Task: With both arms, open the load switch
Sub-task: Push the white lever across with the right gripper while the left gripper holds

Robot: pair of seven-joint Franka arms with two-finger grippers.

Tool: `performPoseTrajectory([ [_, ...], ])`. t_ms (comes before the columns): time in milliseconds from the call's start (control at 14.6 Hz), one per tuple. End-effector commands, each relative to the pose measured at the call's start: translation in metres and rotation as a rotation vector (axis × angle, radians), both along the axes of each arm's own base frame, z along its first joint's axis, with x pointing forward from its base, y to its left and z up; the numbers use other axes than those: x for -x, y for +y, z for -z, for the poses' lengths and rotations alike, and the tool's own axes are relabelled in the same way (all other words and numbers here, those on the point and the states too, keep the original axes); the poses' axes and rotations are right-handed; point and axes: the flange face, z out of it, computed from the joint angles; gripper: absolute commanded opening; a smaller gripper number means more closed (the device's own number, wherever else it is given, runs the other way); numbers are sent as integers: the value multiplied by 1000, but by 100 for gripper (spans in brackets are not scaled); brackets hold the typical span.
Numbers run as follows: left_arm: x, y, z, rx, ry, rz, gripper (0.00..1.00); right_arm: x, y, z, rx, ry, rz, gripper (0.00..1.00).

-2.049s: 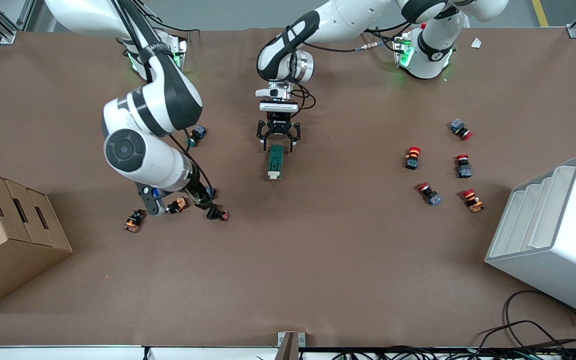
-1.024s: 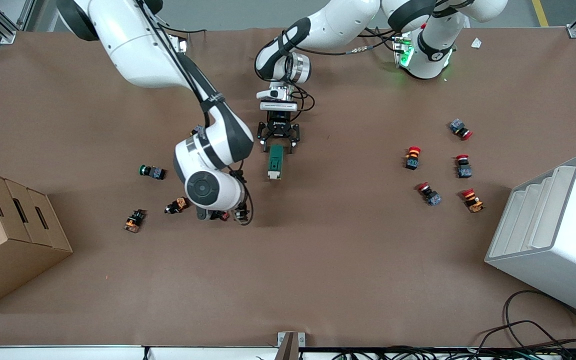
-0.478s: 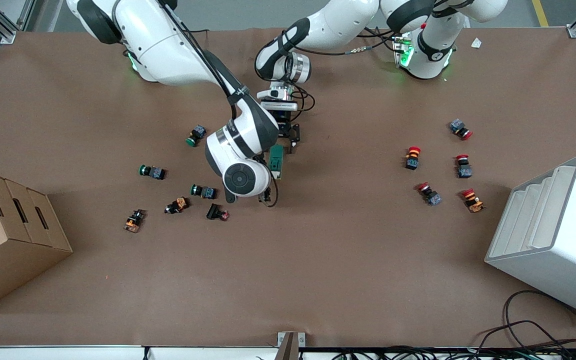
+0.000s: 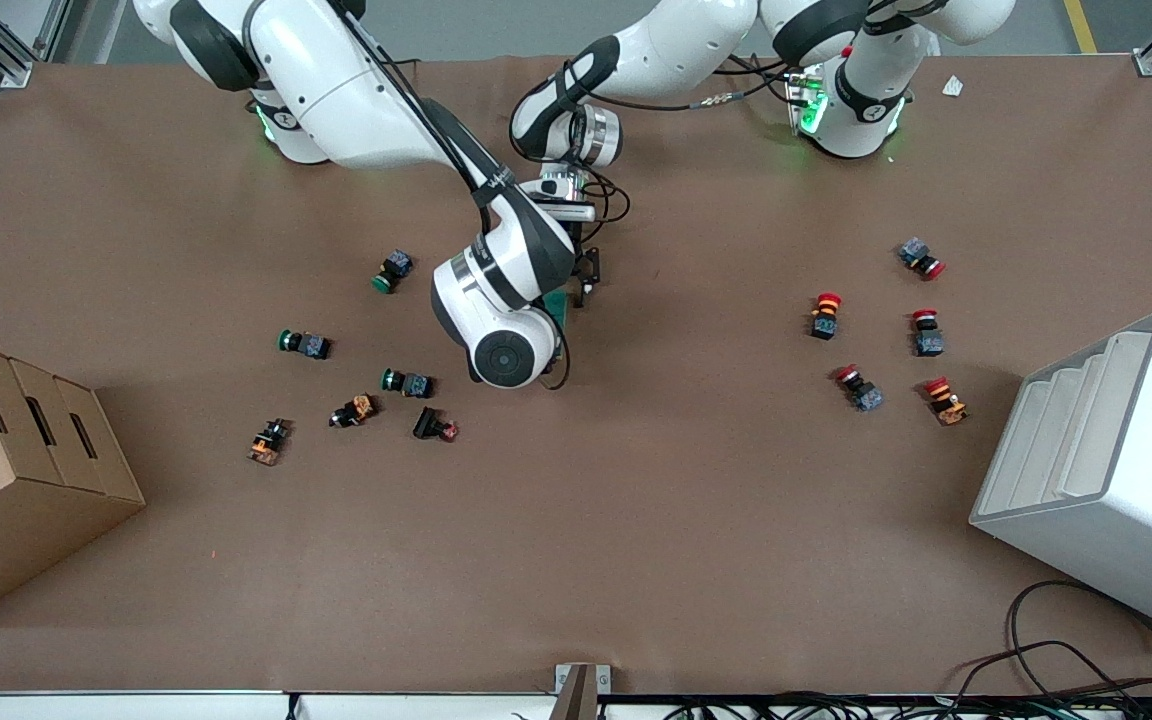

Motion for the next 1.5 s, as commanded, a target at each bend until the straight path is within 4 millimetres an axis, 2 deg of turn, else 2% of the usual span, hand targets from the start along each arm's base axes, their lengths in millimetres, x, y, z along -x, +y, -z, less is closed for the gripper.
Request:
performPoseTrajectory([
  [0,10,4,20,-6,21,9,100,7,5,-5,-7,49,19,100],
  [683,9,4,20,-3,20,7,100,21,8,-17,15,125,-23,100],
  [820,9,4,20,-4,21,7,100,21,15,-27,-8,130,-31,100],
  [1024,10,4,20,-4,22,11,100,26,14,-35,-3,160,-52,100],
  [1434,10,5,21,-7,23,10,100,41,26,-30,12,169,-81,100],
])
